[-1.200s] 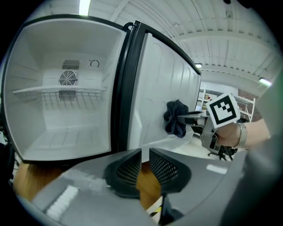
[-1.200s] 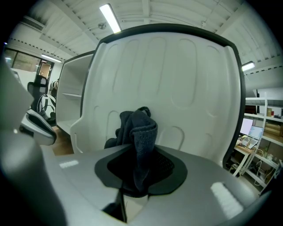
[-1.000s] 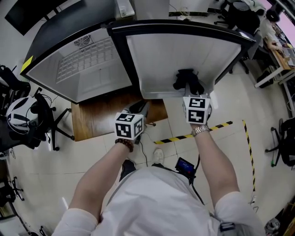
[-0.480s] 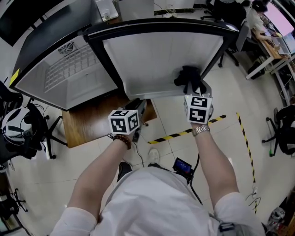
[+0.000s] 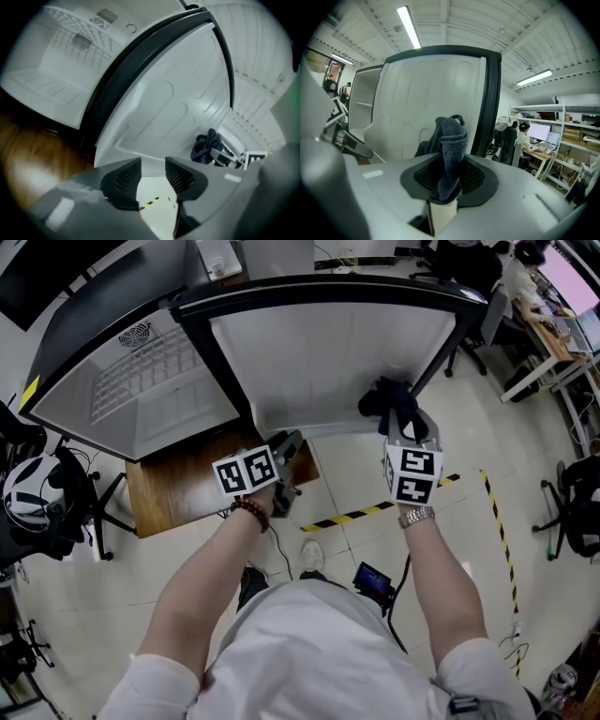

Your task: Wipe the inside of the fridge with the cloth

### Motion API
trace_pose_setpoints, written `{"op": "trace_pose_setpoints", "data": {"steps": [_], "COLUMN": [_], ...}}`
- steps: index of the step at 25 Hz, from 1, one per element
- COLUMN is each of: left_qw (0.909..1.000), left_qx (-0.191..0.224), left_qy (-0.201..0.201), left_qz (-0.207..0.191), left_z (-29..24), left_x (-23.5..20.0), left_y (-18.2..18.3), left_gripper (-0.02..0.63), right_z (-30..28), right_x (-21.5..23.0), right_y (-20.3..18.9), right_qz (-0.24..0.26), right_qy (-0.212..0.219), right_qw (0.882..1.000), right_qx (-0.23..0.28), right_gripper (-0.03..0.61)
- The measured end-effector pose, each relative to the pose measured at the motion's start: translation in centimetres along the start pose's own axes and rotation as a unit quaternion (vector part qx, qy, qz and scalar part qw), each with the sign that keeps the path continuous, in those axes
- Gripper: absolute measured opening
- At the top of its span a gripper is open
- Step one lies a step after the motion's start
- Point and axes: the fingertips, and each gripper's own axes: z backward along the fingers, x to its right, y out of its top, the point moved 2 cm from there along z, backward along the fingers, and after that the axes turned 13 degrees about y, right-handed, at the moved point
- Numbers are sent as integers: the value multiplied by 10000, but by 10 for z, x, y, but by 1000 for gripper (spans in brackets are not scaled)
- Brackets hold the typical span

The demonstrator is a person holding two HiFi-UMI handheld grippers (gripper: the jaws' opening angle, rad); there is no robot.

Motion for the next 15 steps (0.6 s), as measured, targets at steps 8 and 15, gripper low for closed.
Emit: {"op": "trace_pose_setpoints", "data": {"steps": [8, 15], "left_qw": [9988, 9913], "left_qx": [18, 62], "left_qy": [-131, -224], "left_qz": [471, 1296], "left_z": [-3, -9], "left_x": [-5, -17], "left_y": [3, 2], "left_gripper": [160, 193], "right_z": [34, 39], "right_x": [-57, -88], "right_y": [-6, -20], "right_qz": [177, 225], "right_qy": [716, 1033], "right_qw": [9972, 9944], "right_qx": [137, -18], "right_gripper": [92, 92]}}
